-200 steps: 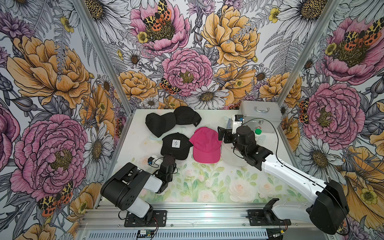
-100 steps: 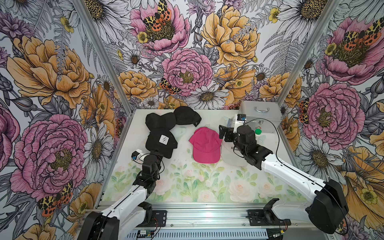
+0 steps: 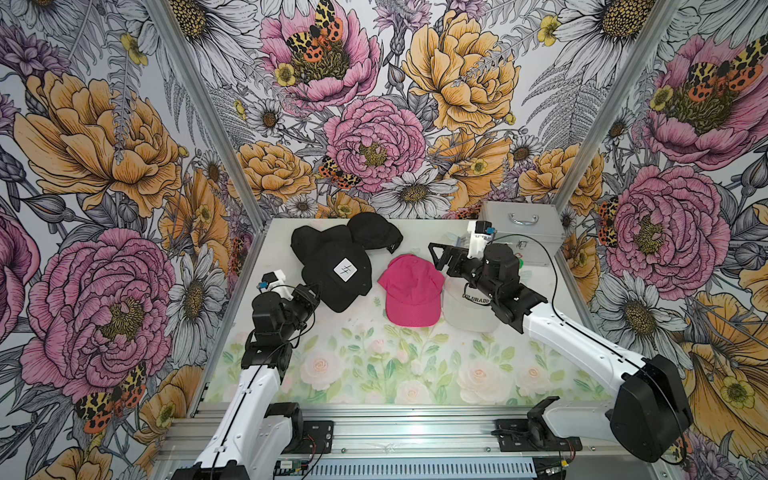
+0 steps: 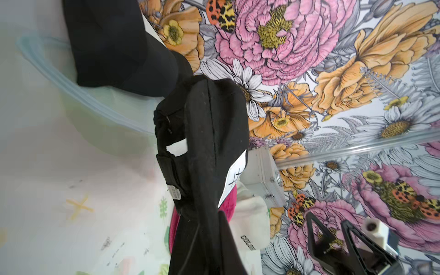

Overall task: Stack the baseball caps by color
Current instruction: Pick up the baseball cap from the center of the board.

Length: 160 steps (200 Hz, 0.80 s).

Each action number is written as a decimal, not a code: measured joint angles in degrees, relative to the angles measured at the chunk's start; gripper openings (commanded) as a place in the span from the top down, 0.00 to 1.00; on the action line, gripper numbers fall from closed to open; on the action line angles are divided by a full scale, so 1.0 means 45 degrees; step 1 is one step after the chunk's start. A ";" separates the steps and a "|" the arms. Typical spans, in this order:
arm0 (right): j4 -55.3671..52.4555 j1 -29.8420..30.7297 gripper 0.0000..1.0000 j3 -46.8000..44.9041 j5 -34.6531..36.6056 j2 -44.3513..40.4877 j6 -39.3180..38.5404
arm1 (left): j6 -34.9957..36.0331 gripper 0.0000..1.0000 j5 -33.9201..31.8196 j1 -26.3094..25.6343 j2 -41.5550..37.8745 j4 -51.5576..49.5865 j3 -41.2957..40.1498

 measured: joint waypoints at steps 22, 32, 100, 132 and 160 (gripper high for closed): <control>0.0325 -0.0005 0.03 -0.0005 -0.0811 0.0000 0.0437 | 0.0015 1.00 0.1180 -0.1277 0.0447 0.0418 0.1258; 0.0573 -0.0010 0.03 -0.0005 -0.1107 -0.0005 0.0656 | -0.0005 1.00 0.1622 -0.1695 0.0622 0.0869 0.1739; 0.2399 -0.0335 0.03 -0.0714 -0.2807 -0.1039 0.1452 | -0.1307 1.00 0.3672 -0.2040 0.2506 0.4065 0.2293; 0.3021 -0.0335 0.03 -0.1073 -0.3245 -0.1433 0.1452 | -0.1797 1.00 0.4367 -0.2045 0.3070 0.4852 0.2807; 0.3143 -0.0335 0.03 -0.1127 -0.3419 -0.1443 0.1447 | -0.2021 1.00 0.4736 -0.2113 0.3254 0.5333 0.3269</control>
